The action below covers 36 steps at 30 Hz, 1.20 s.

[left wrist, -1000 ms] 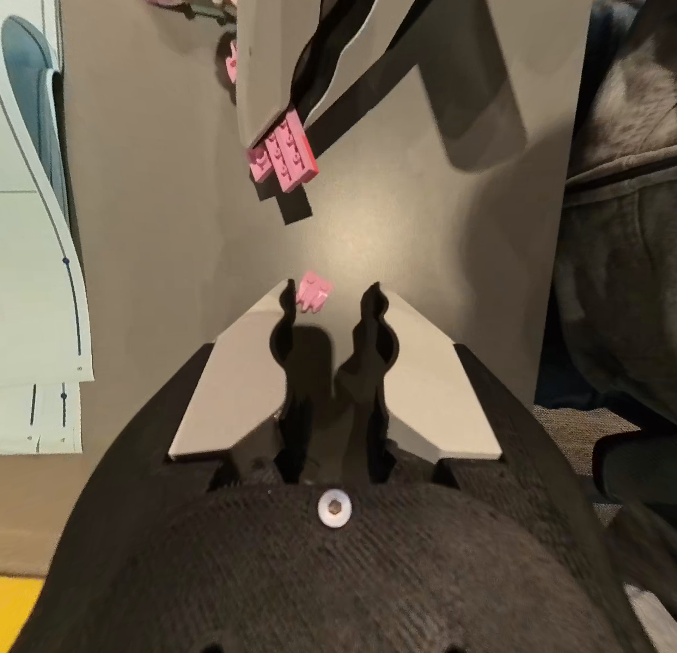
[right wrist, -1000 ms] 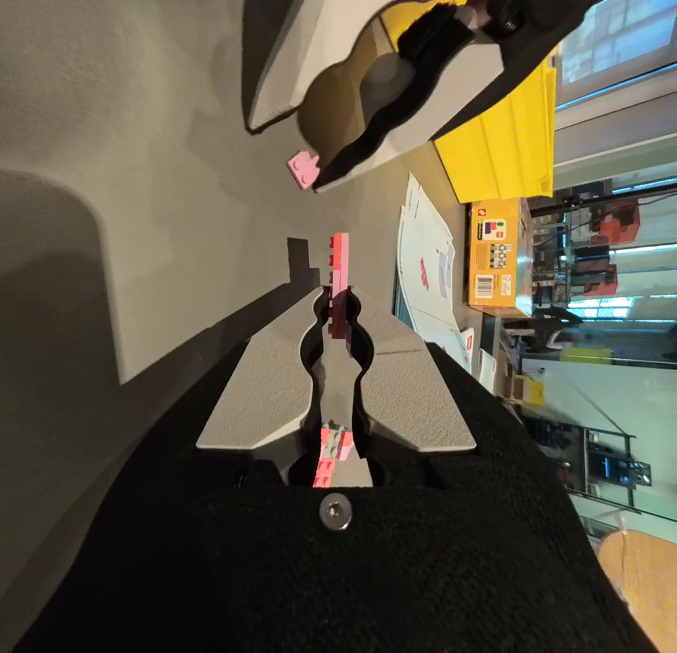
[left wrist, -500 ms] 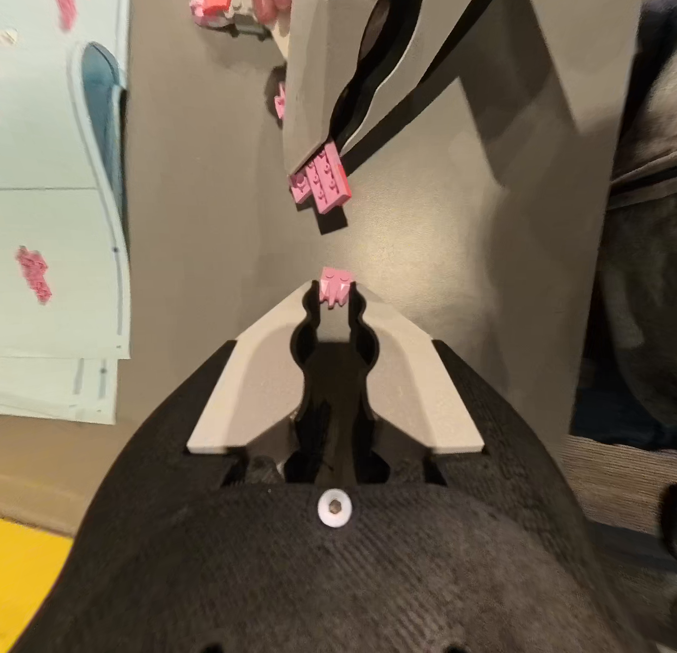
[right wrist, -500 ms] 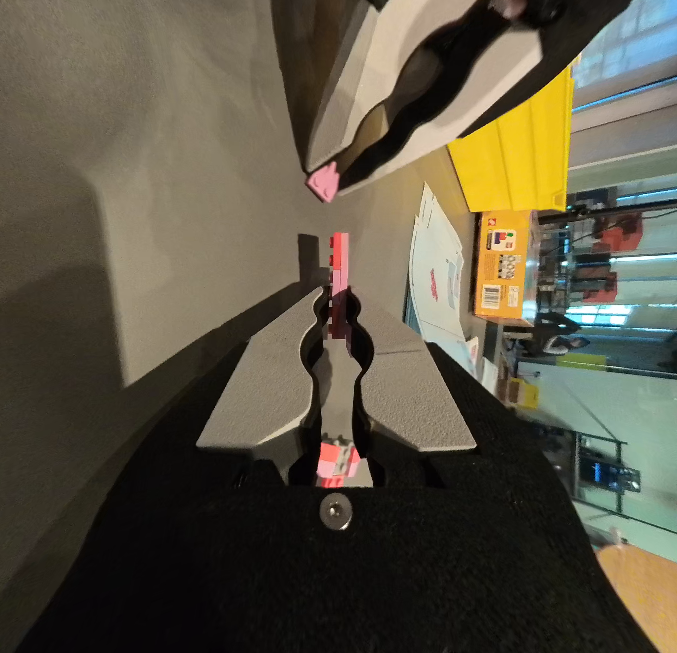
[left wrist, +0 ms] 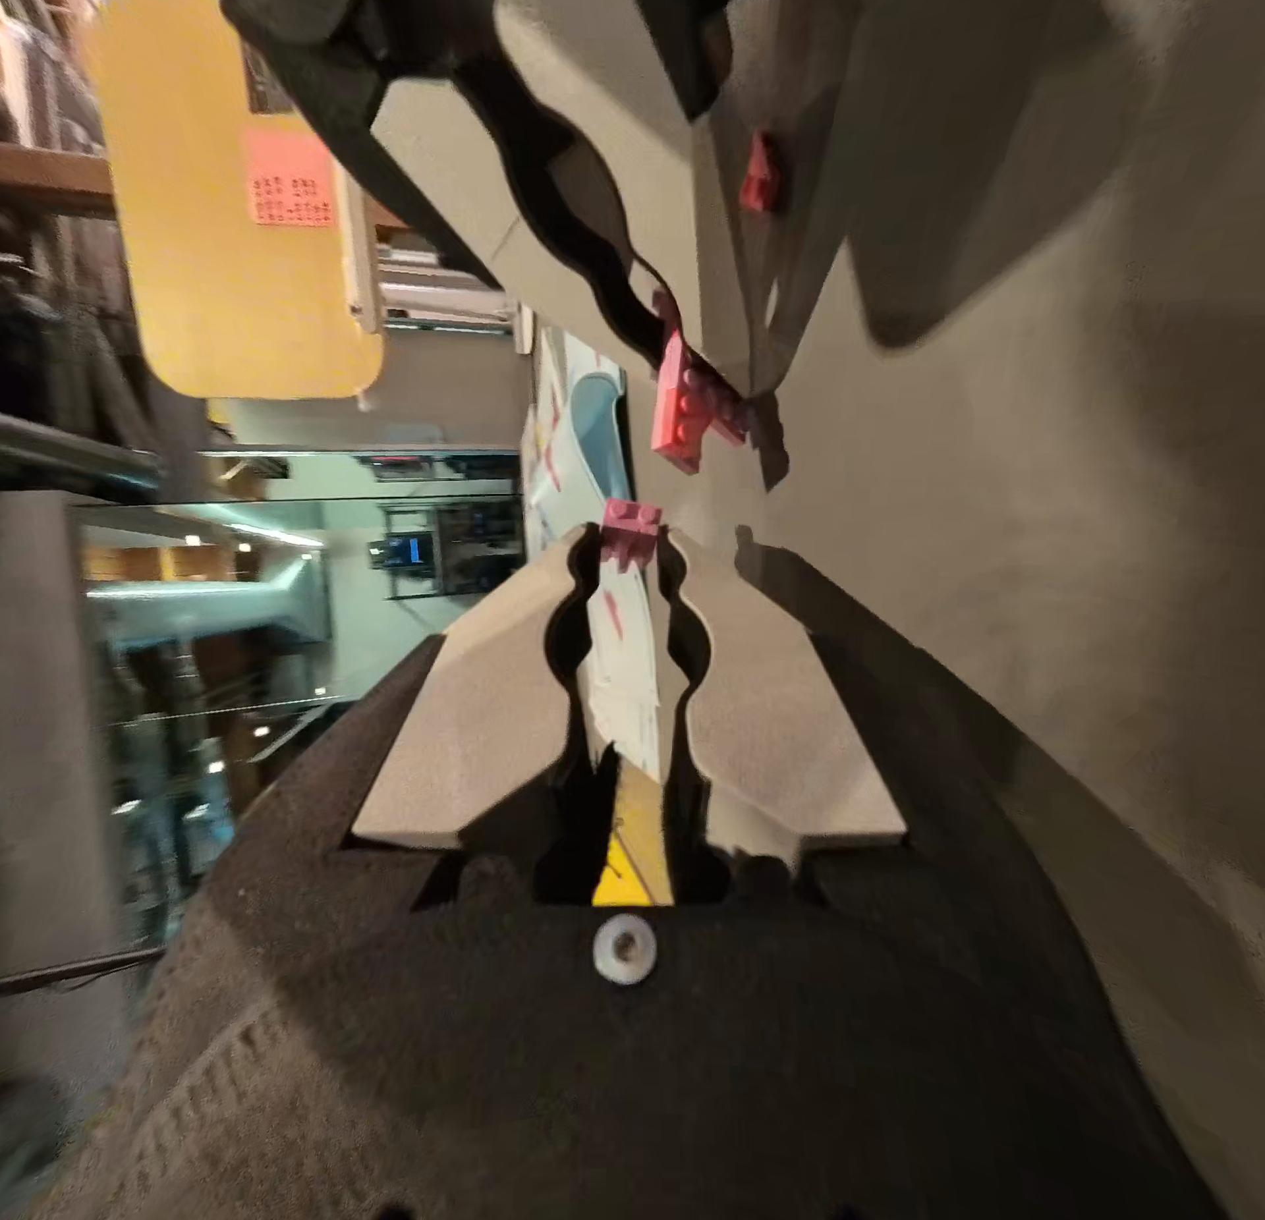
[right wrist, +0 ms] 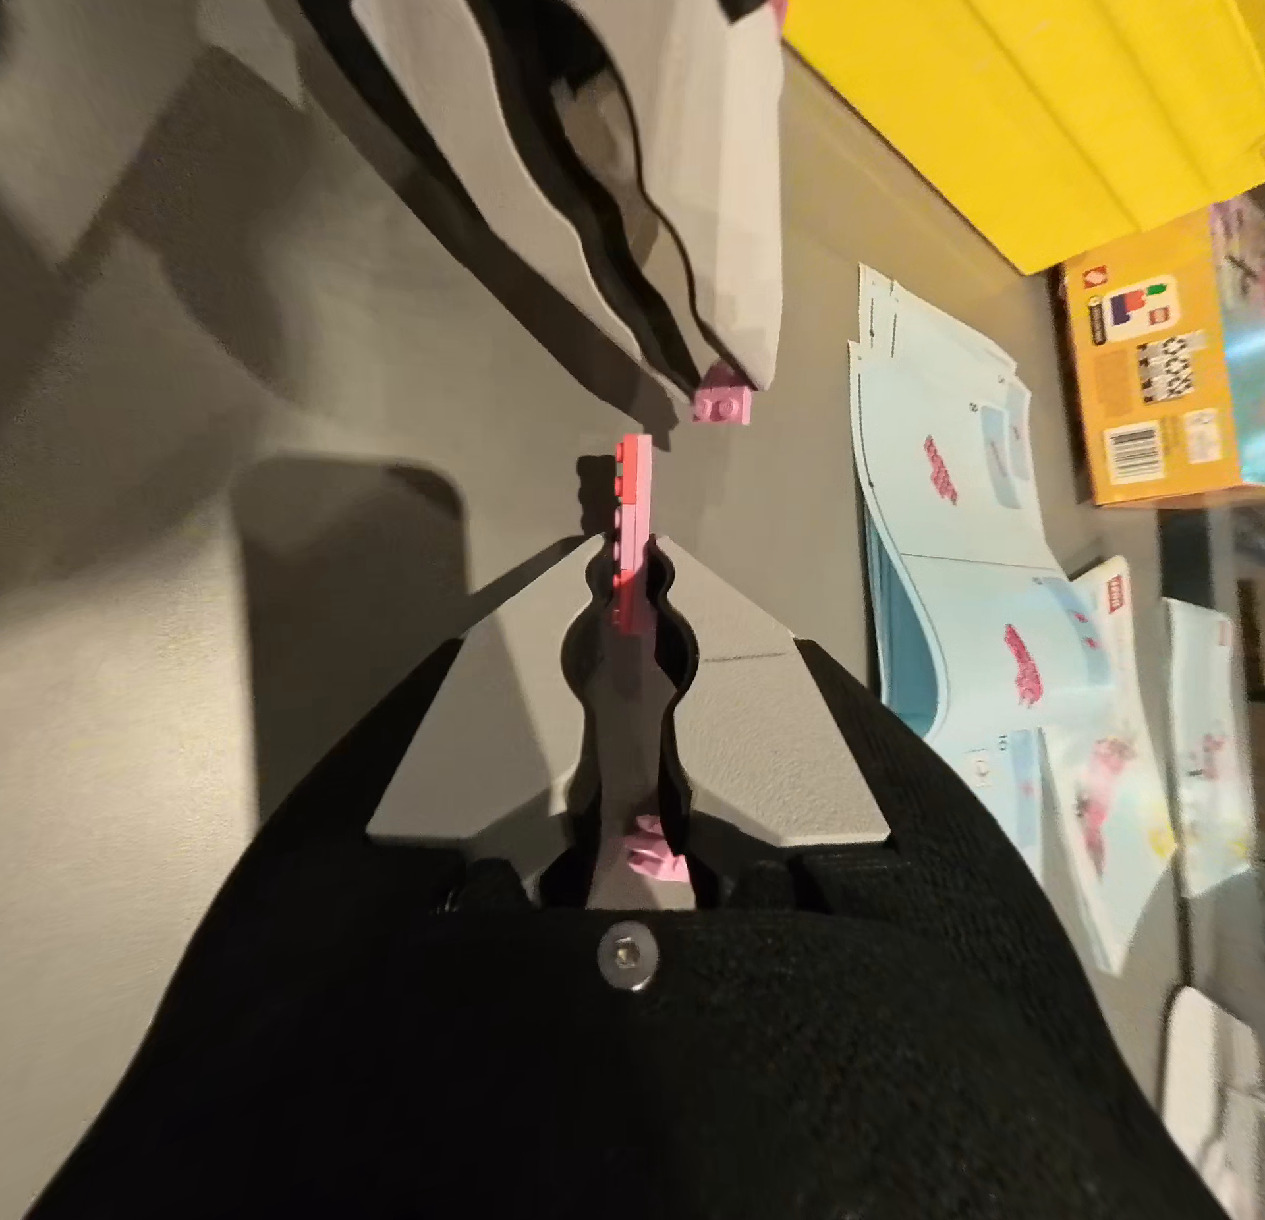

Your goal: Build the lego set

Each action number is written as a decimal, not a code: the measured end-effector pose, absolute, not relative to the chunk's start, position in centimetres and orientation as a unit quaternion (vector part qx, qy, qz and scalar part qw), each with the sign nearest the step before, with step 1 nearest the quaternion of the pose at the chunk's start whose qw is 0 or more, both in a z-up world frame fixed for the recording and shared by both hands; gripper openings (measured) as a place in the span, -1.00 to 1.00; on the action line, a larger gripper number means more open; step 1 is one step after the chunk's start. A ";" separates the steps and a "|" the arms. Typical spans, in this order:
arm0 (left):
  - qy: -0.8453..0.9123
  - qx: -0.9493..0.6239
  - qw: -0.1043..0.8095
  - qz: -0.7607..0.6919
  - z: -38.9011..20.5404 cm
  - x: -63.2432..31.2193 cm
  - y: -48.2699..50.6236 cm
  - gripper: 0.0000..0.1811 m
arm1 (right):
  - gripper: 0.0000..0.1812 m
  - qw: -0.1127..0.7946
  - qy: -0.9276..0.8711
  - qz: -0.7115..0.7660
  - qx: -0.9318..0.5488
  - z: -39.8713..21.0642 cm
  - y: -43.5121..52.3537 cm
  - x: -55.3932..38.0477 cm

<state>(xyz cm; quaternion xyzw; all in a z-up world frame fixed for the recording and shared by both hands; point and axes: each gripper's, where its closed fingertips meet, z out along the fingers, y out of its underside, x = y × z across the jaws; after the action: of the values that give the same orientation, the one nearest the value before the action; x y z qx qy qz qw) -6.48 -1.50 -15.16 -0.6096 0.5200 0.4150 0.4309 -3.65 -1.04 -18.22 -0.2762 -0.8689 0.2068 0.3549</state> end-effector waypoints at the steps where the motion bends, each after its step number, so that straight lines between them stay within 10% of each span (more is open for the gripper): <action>1: 0.521 -0.598 0.428 0.434 -15.1 -6.5 -1.3 -0.83 | -0.94 0.346 -0.867 0.214 -0.286 -18.2 -1.1 -3.6; 29: 0.578 -0.496 0.413 0.499 -15.7 -5.3 -1.8 -0.83 | -0.93 0.336 -0.858 0.226 -0.316 -18.5 -1.5 -4.4; 36: 0.542 -0.516 0.413 0.520 -14.5 -7.0 -2.6 -0.83 | -0.93 0.162 -0.900 0.168 -0.369 -18.3 -0.4 -2.1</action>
<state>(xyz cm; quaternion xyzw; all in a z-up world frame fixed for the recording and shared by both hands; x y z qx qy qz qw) -7.01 -2.57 -14.46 -0.5157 0.5415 0.5201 0.4127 -2.13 -0.38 -18.33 -0.3689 -0.8998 0.1679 0.1616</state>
